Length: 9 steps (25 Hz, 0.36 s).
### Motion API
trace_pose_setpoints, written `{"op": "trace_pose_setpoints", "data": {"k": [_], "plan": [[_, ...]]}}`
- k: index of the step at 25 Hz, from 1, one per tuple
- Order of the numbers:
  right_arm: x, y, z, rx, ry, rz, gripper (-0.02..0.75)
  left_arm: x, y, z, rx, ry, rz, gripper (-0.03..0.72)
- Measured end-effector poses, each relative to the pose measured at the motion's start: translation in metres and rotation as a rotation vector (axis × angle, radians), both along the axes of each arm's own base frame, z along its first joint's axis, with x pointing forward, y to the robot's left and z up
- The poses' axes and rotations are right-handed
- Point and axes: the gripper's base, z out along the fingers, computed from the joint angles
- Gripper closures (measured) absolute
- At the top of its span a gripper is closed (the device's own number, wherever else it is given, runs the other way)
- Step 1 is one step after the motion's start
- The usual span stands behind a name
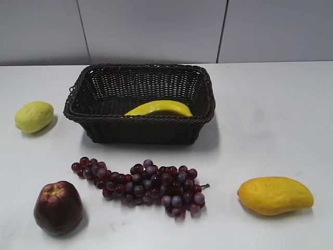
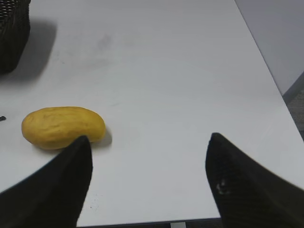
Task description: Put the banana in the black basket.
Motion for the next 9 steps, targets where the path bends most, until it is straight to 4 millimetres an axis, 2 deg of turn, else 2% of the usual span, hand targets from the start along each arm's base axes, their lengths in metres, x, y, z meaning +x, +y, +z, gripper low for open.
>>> {"op": "trace_pose_setpoints", "data": {"k": [9], "plan": [[0.0,0.0,0.0,0.0,0.0,0.0,0.146,0.0,0.0,0.0,0.0,0.0,0.0,0.484]]}}
